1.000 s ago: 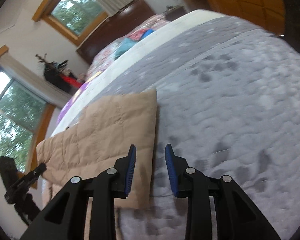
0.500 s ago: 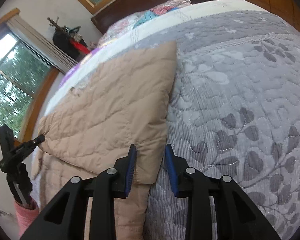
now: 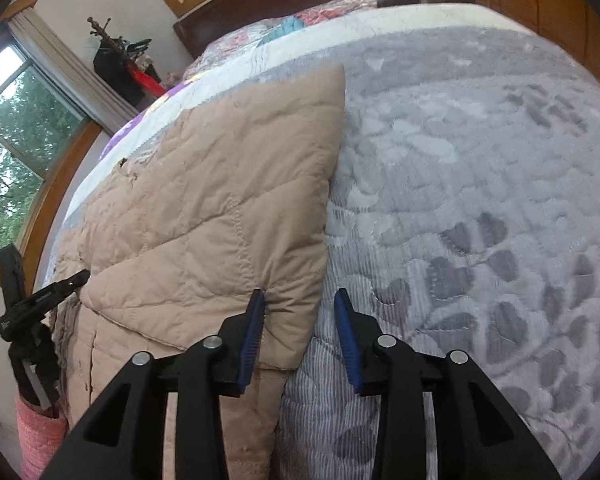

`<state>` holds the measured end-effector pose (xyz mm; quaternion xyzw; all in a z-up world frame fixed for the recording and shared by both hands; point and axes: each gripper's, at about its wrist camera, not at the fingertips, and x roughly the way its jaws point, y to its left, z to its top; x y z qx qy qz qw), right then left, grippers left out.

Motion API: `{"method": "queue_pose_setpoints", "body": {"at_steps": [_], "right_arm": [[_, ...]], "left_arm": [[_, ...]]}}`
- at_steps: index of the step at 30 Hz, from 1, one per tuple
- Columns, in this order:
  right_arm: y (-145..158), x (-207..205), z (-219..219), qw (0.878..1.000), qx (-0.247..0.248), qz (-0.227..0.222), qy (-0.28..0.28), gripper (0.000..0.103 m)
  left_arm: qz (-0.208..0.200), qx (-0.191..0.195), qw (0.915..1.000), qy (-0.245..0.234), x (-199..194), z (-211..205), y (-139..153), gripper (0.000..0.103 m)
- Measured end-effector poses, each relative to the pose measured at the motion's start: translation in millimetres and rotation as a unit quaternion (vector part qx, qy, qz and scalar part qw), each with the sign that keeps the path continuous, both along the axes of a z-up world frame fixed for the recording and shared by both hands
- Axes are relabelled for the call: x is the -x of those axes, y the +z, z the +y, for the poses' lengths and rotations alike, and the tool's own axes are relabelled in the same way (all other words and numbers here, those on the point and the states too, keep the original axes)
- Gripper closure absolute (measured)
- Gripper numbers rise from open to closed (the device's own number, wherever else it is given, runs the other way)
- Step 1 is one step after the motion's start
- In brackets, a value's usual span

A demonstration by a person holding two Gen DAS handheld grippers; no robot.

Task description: Fold large clothes

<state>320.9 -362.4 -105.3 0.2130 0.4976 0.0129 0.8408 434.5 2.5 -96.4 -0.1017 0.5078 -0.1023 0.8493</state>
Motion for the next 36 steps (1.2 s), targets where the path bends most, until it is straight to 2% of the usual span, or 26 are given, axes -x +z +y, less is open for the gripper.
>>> {"method": "queue_pose_setpoints", "body": {"at_steps": [3,4,6,8,10,13,16,19,22,25,32,34,36], "right_arm": [[34,8,15,0.997,0.072,-0.032,-0.008,0.067],[42,9,19,0.996,0.077,-0.038,-0.006,0.065],[51,5,31,0.998,0.056,-0.040,0.012,0.065],[50,-4,45,0.998,0.034,-0.031,0.032,0.066],[43,-17,59,0.998,0.040,-0.017,0.044,0.066],[27,-31,73,0.998,0.037,0.002,0.054,0.066],[14,-36,82,0.997,0.047,0.010,0.056,0.067],[5,-37,79,0.997,0.051,0.010,0.062,0.069],[-6,-38,79,0.997,0.048,0.011,0.056,0.072],[-6,-36,83,0.997,0.057,0.004,0.054,0.072],[0,-27,70,0.997,0.023,-0.020,0.064,0.070],[10,-21,66,0.997,0.013,-0.034,0.074,0.065],[28,-12,61,0.995,0.000,-0.065,0.082,0.056]], "left_arm": [[-0.044,-0.017,0.9988,0.016,13,4,31,0.084],[-0.065,-0.022,0.9974,0.021,19,3,44,0.082],[-0.084,-0.019,0.9963,0.005,27,-8,60,0.081],[-0.082,-0.015,0.9964,-0.017,28,-24,65,0.080],[-0.071,-0.011,0.9966,-0.039,27,-43,60,0.080],[-0.053,-0.023,0.9972,-0.047,21,-58,41,0.080],[-0.028,-0.029,0.9980,-0.049,14,-65,16,0.080],[-0.023,-0.027,0.9978,-0.056,12,-63,-2,0.080],[-0.024,-0.018,0.9979,-0.057,11,-62,-9,0.080],[-0.036,-0.031,0.9969,-0.063,13,-66,-13,0.080],[-0.041,-0.018,0.9971,-0.062,18,-62,-12,0.079],[-0.031,-0.004,0.9977,-0.060,22,-57,-4,0.071],[-0.032,0.019,0.9981,-0.049,27,-45,10,0.049]]}}
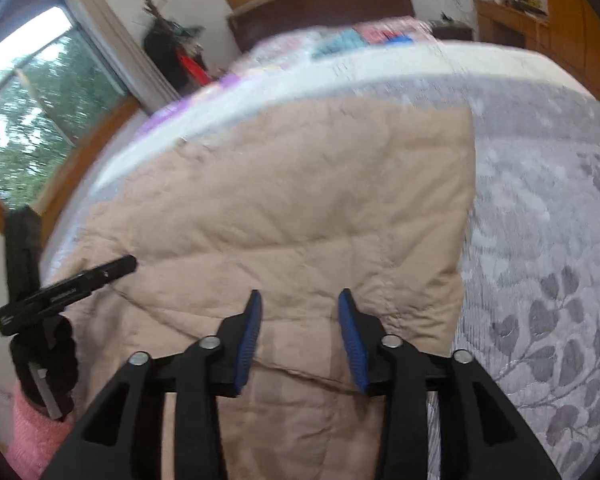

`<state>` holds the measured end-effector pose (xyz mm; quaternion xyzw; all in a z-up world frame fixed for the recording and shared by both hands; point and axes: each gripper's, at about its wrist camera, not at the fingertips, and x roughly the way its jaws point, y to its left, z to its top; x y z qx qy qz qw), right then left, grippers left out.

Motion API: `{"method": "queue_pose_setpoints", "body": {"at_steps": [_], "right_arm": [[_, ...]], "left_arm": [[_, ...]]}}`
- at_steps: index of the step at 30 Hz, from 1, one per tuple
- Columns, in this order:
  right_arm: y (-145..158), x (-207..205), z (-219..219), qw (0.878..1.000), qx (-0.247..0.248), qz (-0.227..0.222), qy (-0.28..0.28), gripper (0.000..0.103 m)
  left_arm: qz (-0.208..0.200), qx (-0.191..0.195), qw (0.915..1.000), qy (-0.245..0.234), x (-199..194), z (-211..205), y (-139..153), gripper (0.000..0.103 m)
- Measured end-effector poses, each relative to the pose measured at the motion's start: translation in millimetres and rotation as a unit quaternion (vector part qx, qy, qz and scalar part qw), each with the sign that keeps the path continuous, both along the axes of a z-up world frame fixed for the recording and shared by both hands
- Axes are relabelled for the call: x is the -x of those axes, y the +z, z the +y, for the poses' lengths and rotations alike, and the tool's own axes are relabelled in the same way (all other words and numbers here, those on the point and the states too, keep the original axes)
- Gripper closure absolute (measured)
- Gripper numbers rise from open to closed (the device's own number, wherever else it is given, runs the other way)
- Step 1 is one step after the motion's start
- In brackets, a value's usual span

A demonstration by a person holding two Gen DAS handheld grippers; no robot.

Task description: Fold large clothes

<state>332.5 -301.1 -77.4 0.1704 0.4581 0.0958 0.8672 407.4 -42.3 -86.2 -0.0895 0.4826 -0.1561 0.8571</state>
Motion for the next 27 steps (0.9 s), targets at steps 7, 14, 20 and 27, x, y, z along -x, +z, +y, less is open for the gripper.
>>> {"method": "queue_pose_setpoints", "body": {"at_steps": [7,14,20,27], "right_arm": [[24,18,-18,1.000,0.010,-0.017,-0.016,0.051],[14,9,-13,0.999,0.026,0.011,-0.027,0.051],[4,6,-4,0.999,0.030,0.025,-0.022,0.051],[-5,4,-4,0.999,0.037,0.031,-0.023,0.051]], "left_arm": [[-0.042,-0.008,0.9957,0.082,43,103,40,0.038],[-0.005,-0.012,0.9580,0.287,101,291,28,0.038],[0.035,0.052,0.8983,0.435,138,423,-1,0.040],[0.007,0.128,0.8817,0.454,127,464,-17,0.042]]}}
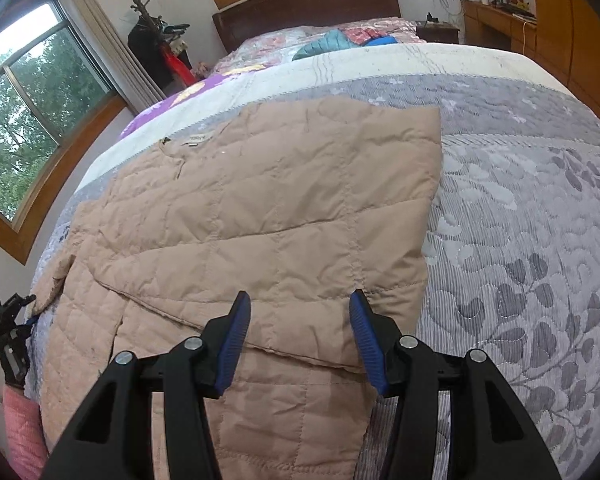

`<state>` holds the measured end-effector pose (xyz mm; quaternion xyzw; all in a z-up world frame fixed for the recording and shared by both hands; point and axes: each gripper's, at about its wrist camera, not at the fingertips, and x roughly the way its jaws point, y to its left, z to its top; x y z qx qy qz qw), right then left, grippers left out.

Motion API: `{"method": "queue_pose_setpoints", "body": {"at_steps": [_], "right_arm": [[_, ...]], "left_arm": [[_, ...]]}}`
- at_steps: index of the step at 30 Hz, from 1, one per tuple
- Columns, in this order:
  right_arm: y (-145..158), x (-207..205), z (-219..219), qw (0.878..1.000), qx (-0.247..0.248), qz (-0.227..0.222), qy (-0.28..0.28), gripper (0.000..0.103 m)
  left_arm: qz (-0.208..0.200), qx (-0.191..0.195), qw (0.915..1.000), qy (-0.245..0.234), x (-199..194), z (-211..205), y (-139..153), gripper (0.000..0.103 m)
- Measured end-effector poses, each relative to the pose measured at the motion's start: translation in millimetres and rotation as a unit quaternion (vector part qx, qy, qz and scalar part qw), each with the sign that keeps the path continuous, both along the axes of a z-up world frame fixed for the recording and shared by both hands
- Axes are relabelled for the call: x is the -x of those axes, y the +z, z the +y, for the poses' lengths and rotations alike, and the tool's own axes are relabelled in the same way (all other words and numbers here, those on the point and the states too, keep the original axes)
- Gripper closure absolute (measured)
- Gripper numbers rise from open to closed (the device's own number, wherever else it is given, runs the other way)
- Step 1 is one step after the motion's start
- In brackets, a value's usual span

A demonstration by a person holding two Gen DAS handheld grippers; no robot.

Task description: Fold large clothes

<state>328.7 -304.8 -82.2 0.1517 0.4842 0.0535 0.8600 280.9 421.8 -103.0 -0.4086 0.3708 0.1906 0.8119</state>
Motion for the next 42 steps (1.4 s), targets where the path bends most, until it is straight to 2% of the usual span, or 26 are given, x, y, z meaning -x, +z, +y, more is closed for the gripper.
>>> {"method": "queue_pose_setpoints", "body": {"at_steps": [2,4,6,9,15,17,19,21,25,28,30,33,39,42], "right_arm": [[-2,0,0,1.000,0.000,0.001,0.001,0.051],[-5,-2,0,1.000,0.001,0.004,0.000,0.051],[-9,-3,1,1.000,0.004,0.007,0.001,0.051],[-14,-5,3,1.000,0.007,0.012,0.001,0.051],[-19,-6,0,1.000,-0.005,0.014,0.000,0.051],[-19,-5,-1,1.000,-0.008,0.012,0.001,0.051],[-16,-4,-1,1.000,-0.006,0.008,0.003,0.051],[-10,-1,1,1.000,0.007,0.002,0.007,0.051],[-1,3,4,1.000,0.022,0.005,0.008,0.051],[1,5,2,1.000,0.013,0.011,0.003,0.051],[3,6,0,1.000,0.005,0.013,0.002,0.051],[6,7,-4,1.000,0.001,0.012,-0.002,0.051],[7,8,-8,1.000,-0.002,0.011,-0.006,0.051],[7,8,-7,1.000,0.000,0.011,-0.004,0.051]], "left_arm": [[-0.012,0.006,0.9999,0.011,-3,3,-1,0.042],[-0.009,-0.005,0.9998,0.017,-8,8,-3,0.050],[0.006,-0.032,0.9992,0.023,-10,7,-5,0.064],[0.006,-0.044,0.9986,0.029,-6,10,-8,0.078],[-0.003,-0.027,0.9988,0.041,8,17,-9,0.095],[-0.007,-0.020,0.9987,0.047,11,17,-6,0.098],[-0.011,-0.030,0.9981,0.053,13,11,3,0.099],[-0.026,-0.047,0.9973,0.050,12,2,16,0.100],[-0.072,-0.101,0.9922,0.010,12,-37,61,0.100],[-0.116,-0.138,0.9822,-0.053,6,-90,101,0.100],[-0.130,-0.160,0.9747,-0.087,-1,-121,118,0.100],[-0.144,-0.199,0.9555,-0.163,-16,-194,139,0.100],[-0.139,-0.215,0.9232,-0.287,-49,-313,132,0.100],[-0.129,-0.213,0.9118,-0.326,-63,-358,118,0.100]]}}
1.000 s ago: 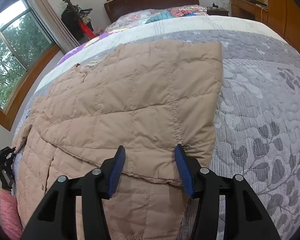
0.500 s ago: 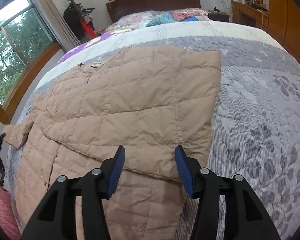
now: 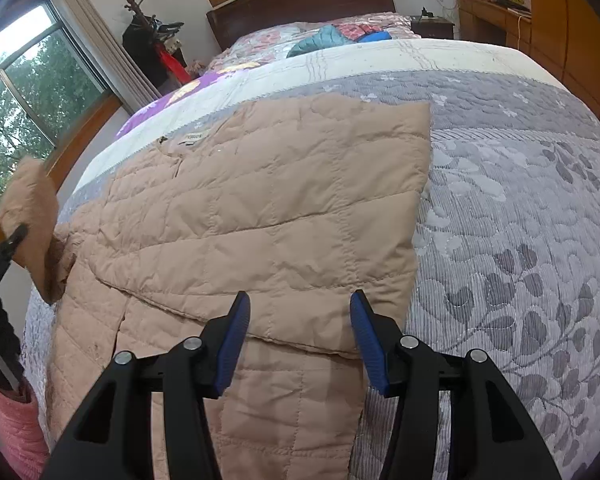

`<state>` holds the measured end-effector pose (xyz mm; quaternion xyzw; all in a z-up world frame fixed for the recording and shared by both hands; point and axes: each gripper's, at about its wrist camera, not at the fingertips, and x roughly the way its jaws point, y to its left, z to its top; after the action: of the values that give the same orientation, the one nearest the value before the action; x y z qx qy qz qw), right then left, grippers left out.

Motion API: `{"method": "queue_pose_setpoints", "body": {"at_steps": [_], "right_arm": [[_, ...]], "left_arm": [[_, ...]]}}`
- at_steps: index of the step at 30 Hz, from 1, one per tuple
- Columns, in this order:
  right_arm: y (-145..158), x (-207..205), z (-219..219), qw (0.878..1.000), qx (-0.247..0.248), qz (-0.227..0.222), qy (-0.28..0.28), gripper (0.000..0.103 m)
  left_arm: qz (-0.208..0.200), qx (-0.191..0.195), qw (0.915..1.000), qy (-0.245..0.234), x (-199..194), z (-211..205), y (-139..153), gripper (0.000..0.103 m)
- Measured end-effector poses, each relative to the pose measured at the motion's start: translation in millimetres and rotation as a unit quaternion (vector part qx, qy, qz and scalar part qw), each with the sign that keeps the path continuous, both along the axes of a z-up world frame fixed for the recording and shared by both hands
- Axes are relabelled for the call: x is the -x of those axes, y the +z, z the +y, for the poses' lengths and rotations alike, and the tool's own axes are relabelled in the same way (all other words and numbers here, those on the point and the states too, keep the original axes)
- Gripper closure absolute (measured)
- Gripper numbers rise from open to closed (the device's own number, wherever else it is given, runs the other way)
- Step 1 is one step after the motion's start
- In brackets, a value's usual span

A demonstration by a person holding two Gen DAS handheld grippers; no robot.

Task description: Fold large clothes

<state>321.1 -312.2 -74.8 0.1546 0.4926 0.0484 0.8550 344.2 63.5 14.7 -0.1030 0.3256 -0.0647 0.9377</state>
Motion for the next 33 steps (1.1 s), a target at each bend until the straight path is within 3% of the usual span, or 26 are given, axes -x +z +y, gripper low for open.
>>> {"method": "queue_pose_setpoints", "body": {"at_steps": [13,16,17,18,20,25,27,30,31,33], "right_arm": [[-2,-2,1,1.000,-0.003,0.002,0.004,0.051],[-4,-3,1,1.000,-0.003,0.003,0.005,0.051],[-4,-3,2,1.000,-0.002,0.004,0.005,0.051],[-5,-3,2,1.000,-0.002,0.004,0.005,0.051],[-5,-3,3,1.000,-0.001,0.004,0.005,0.051],[-2,-2,9,1.000,0.001,0.001,0.010,0.051],[1,-1,15,1.000,-0.004,-0.001,0.016,0.051],[8,-2,28,0.999,-0.029,-0.002,0.038,0.051],[10,-3,32,0.999,-0.031,-0.003,0.044,0.051],[15,-7,47,0.998,-0.026,-0.001,0.059,0.051]], "left_arm": [[0.050,-0.027,0.9937,-0.096,-25,-110,-53,0.097],[0.069,-0.026,0.9900,-0.120,-25,-118,-59,0.085],[0.074,-0.024,0.9884,-0.131,-24,-124,-59,0.076],[0.077,-0.019,0.9863,-0.145,-21,-125,-60,0.068],[0.084,0.000,0.9798,-0.182,-12,-124,-58,0.061],[0.091,0.075,0.9607,-0.251,5,-110,-51,0.056],[0.083,0.066,0.9691,-0.223,6,-96,-48,0.055],[0.079,0.010,0.9862,-0.145,-4,-69,-49,0.057],[0.095,-0.015,0.9896,-0.107,-13,-56,-55,0.057],[0.120,-0.027,0.9894,-0.076,-24,-42,-64,0.057]]}}
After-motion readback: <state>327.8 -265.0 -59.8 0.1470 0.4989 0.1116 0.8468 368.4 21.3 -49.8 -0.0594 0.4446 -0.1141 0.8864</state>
